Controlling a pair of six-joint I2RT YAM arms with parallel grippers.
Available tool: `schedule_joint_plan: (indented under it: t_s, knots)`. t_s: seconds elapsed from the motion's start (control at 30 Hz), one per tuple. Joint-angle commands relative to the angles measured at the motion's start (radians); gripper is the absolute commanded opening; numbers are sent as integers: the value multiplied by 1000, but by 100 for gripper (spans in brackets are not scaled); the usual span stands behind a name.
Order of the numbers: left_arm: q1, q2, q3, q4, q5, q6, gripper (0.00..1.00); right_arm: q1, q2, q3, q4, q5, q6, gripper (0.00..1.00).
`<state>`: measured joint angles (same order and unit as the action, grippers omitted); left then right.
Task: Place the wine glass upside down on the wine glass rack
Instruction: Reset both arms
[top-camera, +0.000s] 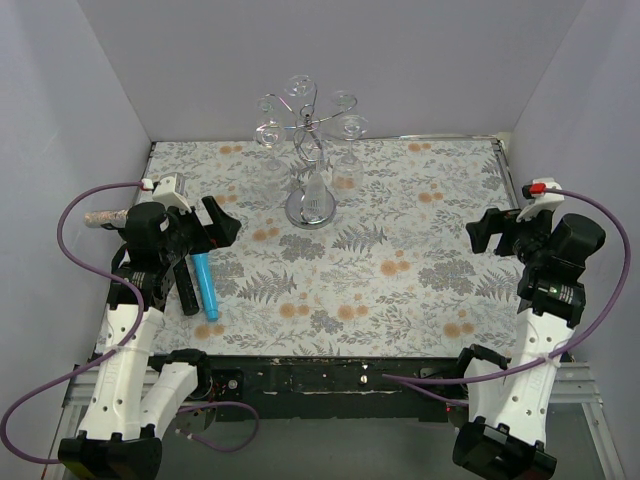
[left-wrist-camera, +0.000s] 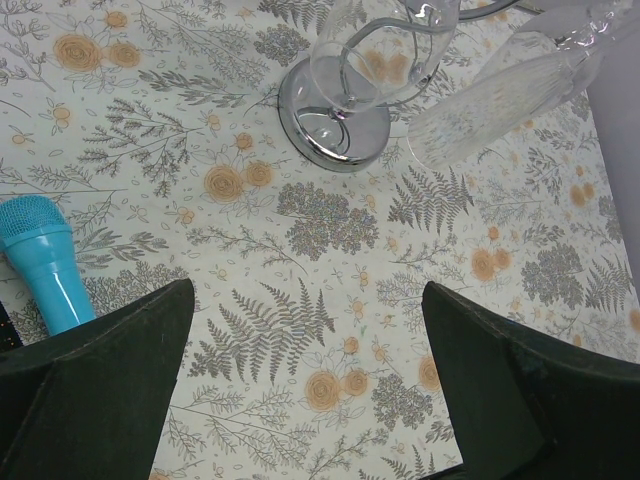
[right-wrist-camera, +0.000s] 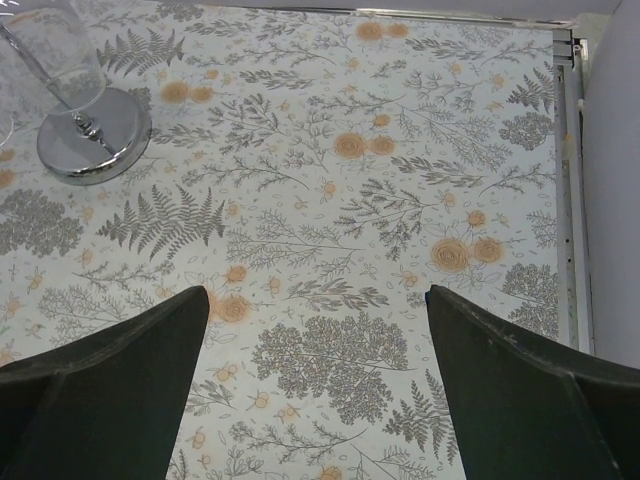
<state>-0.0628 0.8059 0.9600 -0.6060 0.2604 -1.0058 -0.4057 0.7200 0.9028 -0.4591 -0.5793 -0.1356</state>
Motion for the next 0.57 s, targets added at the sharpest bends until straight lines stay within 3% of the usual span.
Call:
schedule_joint_plan:
  t_s: [0.0,0.53]
  knots:
    - [-5,-7,16,11,-7,9,98,-4,-5,2,53,58,31,98]
    - [-5,-4,33,-3,-12,13,98,-4,10,-5,56,93,64,98]
